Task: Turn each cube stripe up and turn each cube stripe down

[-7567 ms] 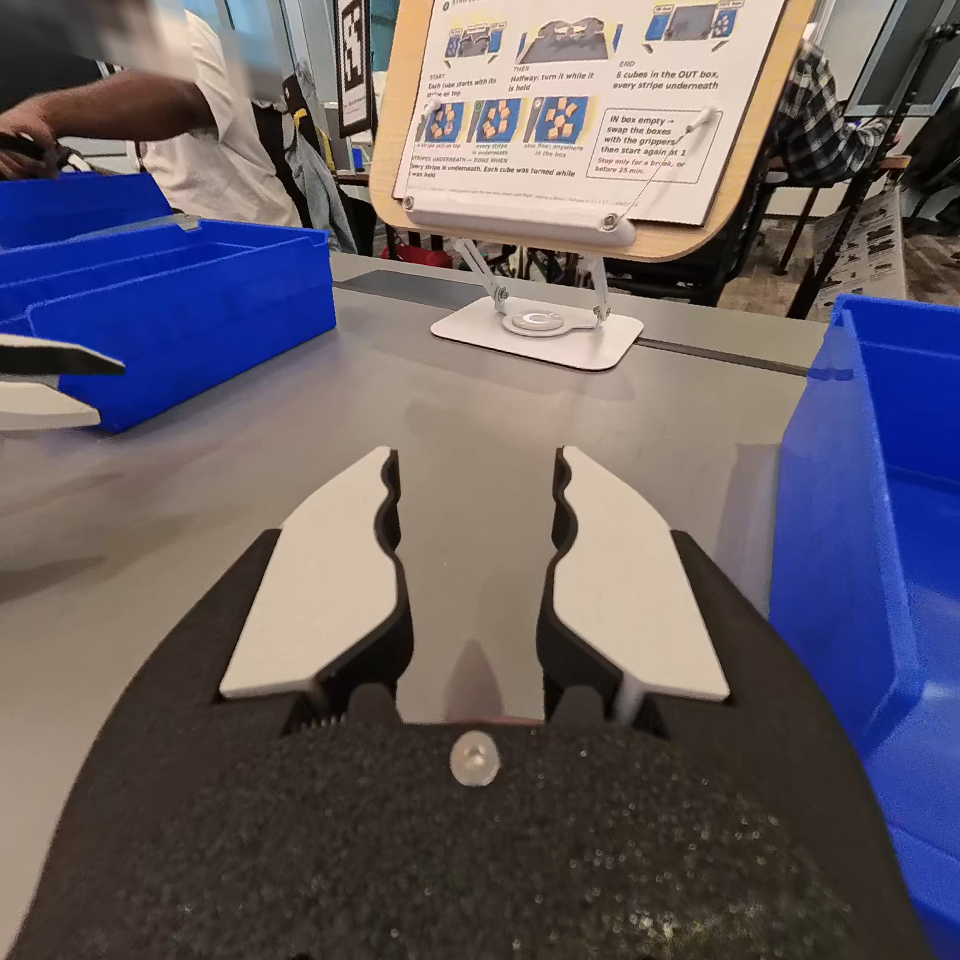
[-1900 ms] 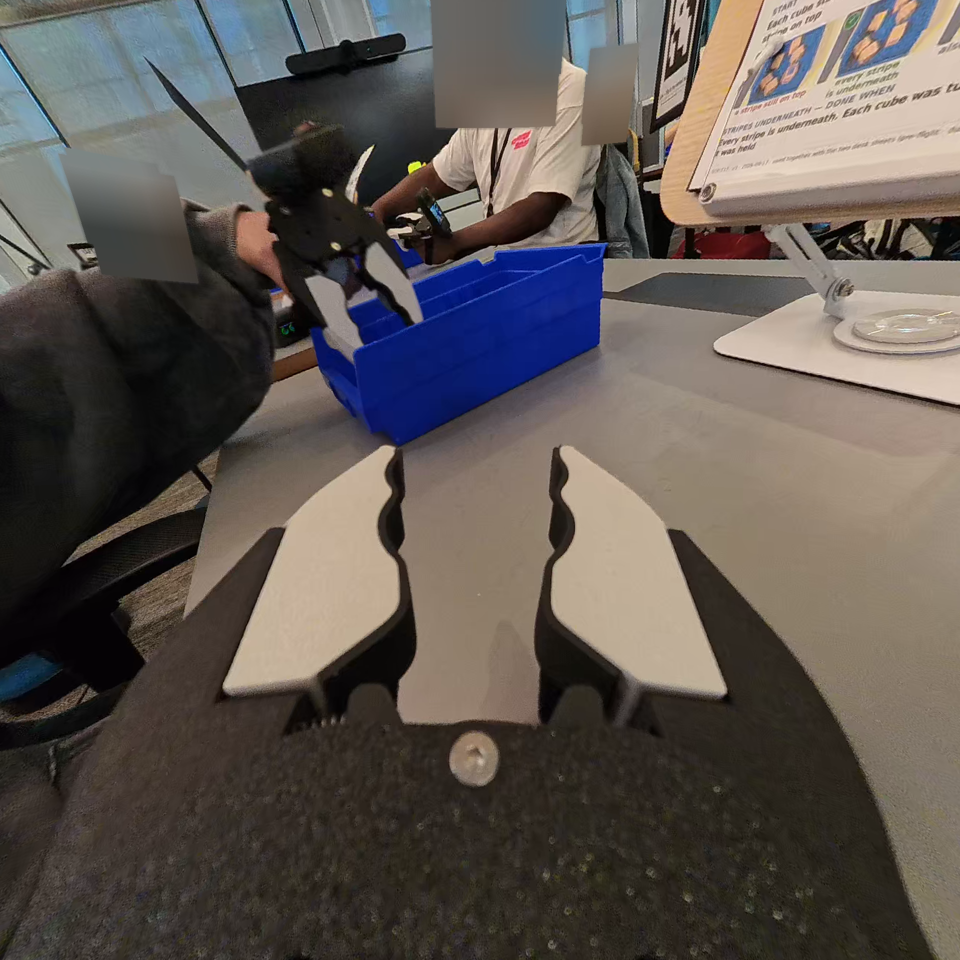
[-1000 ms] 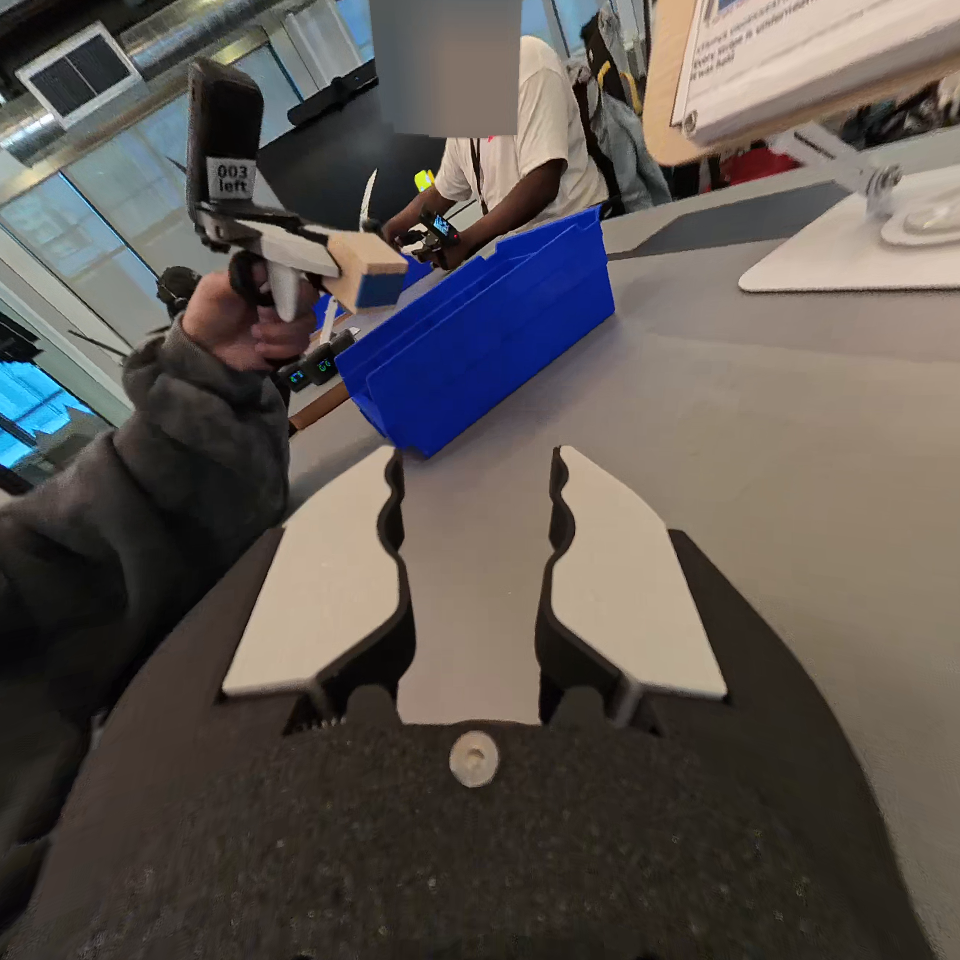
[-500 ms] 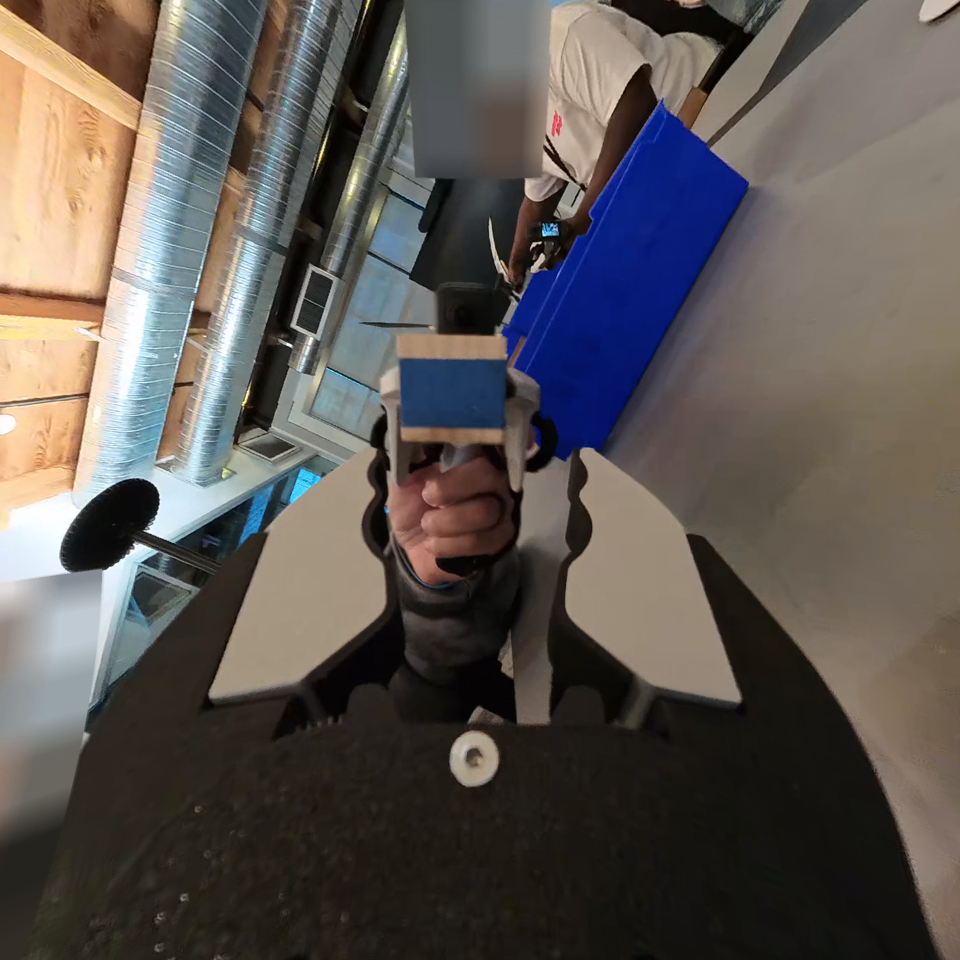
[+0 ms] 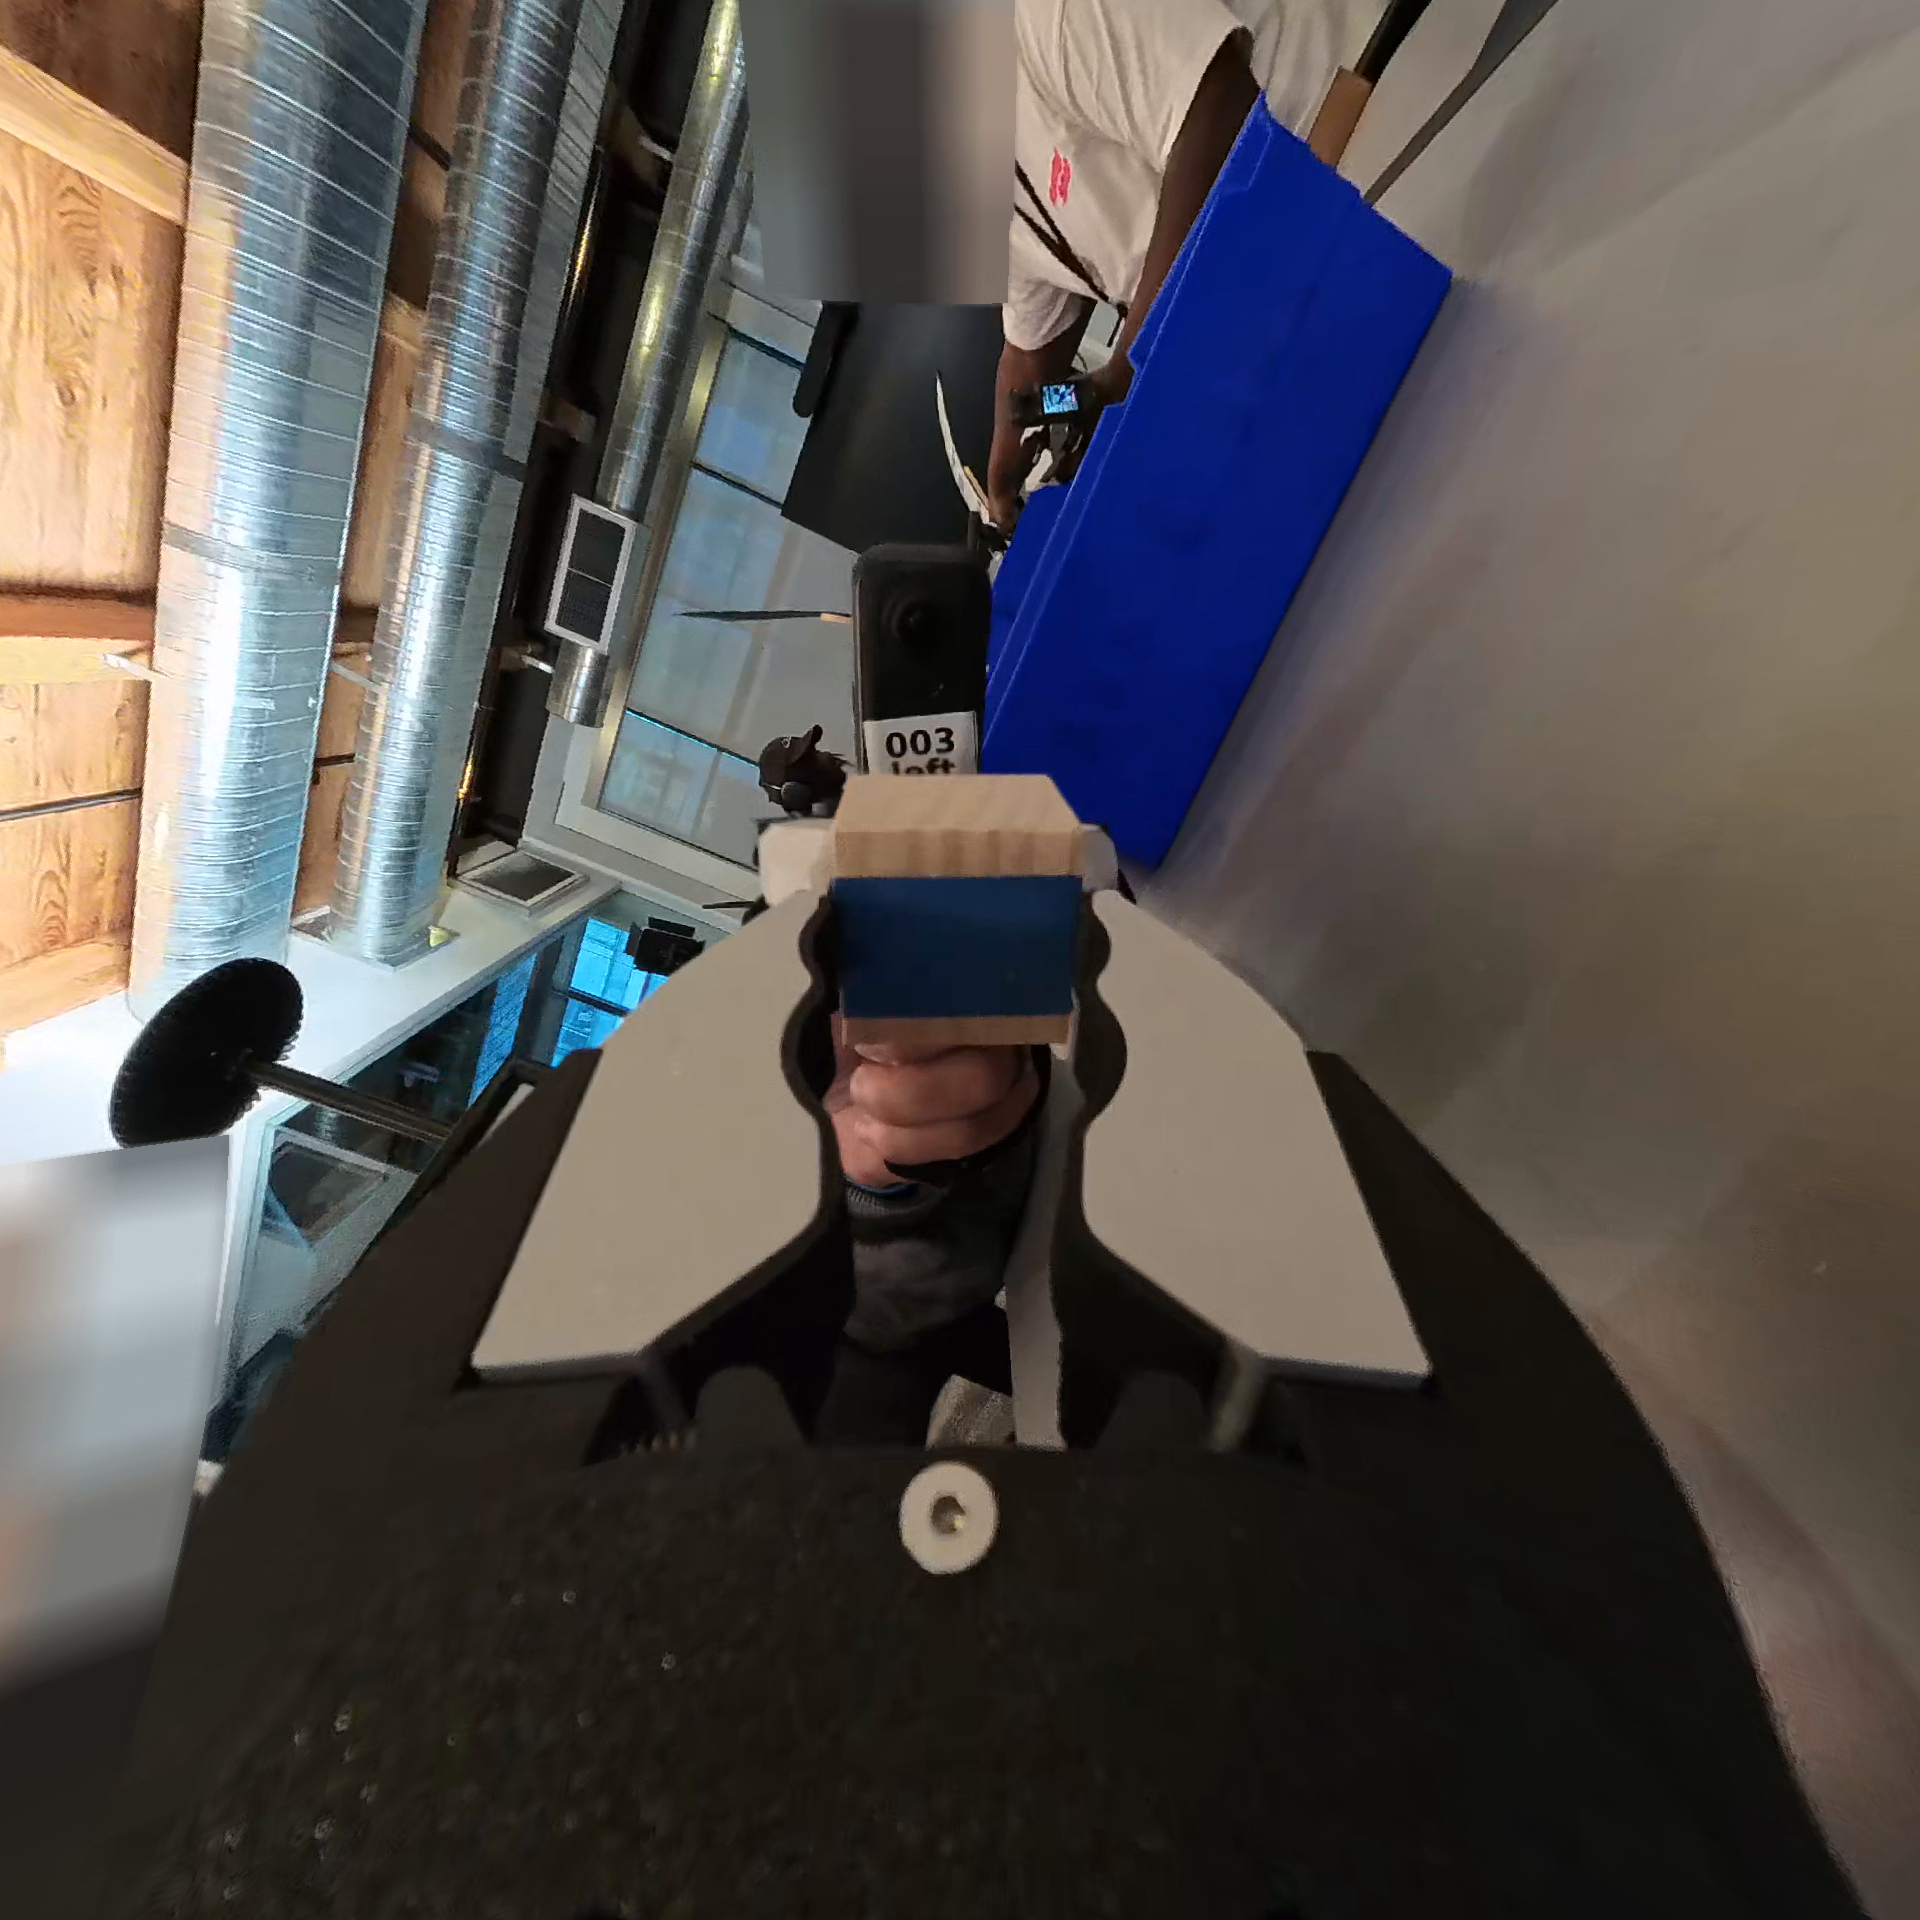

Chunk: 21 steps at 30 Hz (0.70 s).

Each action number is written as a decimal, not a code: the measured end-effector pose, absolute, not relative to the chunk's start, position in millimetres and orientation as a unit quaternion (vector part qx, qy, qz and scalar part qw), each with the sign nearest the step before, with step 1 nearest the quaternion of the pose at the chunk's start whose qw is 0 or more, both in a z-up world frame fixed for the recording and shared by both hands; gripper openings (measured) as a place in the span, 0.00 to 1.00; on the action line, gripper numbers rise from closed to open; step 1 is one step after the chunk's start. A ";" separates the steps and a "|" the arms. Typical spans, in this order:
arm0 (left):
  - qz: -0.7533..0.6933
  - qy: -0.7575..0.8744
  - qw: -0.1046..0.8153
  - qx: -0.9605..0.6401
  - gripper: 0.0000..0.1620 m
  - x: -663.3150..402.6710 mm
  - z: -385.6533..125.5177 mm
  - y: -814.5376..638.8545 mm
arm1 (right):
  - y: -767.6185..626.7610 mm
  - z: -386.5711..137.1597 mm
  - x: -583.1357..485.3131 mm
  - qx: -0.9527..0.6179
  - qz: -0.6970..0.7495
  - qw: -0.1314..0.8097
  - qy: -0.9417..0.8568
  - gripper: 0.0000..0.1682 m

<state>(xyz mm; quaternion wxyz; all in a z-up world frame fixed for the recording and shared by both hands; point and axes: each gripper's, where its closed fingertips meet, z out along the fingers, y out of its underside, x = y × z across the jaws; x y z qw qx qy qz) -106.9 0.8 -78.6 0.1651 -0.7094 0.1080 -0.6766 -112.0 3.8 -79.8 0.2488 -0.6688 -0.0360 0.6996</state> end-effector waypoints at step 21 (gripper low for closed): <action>-0.402 0.338 0.378 -0.762 0.43 -159.0 -110.7 -69.4 | 9.7 15.5 -13.7 -0.695 0.585 0.414 -0.056 0.26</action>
